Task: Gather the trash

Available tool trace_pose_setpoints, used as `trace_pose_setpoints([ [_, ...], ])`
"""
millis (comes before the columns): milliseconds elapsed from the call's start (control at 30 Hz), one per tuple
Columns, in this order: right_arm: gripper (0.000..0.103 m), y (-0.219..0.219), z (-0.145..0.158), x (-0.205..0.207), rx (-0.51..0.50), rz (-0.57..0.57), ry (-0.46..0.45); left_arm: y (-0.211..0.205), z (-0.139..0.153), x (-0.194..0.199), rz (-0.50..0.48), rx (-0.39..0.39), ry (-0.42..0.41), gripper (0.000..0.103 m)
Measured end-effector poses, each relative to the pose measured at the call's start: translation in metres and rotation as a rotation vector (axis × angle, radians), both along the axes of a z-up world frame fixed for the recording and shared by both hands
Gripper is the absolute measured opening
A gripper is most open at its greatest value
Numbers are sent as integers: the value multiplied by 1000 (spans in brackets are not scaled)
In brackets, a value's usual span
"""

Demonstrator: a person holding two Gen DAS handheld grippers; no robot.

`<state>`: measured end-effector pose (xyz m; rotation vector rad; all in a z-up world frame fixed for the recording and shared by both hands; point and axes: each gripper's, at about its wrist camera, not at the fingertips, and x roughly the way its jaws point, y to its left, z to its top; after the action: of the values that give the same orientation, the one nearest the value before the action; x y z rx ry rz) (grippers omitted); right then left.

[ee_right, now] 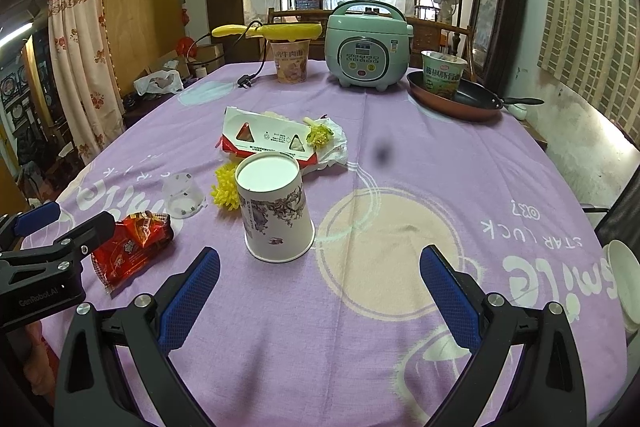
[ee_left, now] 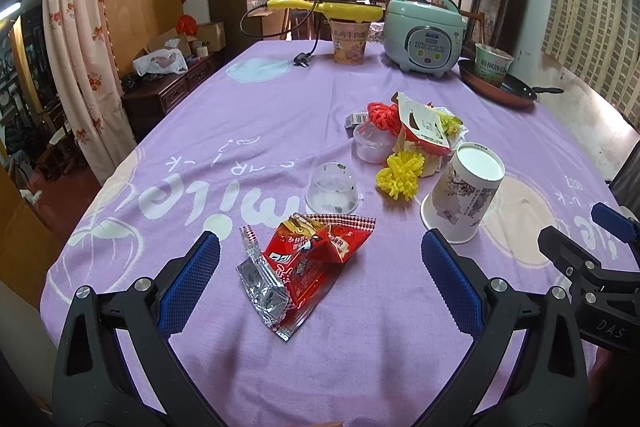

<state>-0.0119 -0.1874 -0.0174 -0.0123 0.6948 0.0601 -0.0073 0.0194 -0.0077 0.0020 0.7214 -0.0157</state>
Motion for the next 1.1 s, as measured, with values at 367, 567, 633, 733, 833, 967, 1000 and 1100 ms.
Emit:
trace_pose_setpoints([
  [367, 98, 0, 0, 0, 2, 2, 4, -2, 1, -1, -5, -1, 2, 97],
  [567, 98, 0, 1, 0, -4, 3, 4, -1, 1, -2, -6, -9, 6, 97],
  [633, 98, 1, 1, -1, -9, 6, 2, -1, 1, -1, -6, -7, 4, 97],
  [733, 98, 2, 1, -1, -13, 9, 2, 0, 0, -2, -7, -5, -1, 97],
  [833, 98, 2, 1, -1, -13, 11, 4, -1, 0, -2, -8, -5, 0, 97],
  [967, 98, 2, 0, 0, -12, 13, 7, 0, -1, -3, -9, -1, 4, 97],
  [1000, 98, 2, 0, 0, -13, 13, 7, 0, -1, -3, -10, -2, 4, 97],
  [1100, 98, 2, 0, 0, -13, 11, 7, 0, -1, -3, -9, -1, 4, 97],
])
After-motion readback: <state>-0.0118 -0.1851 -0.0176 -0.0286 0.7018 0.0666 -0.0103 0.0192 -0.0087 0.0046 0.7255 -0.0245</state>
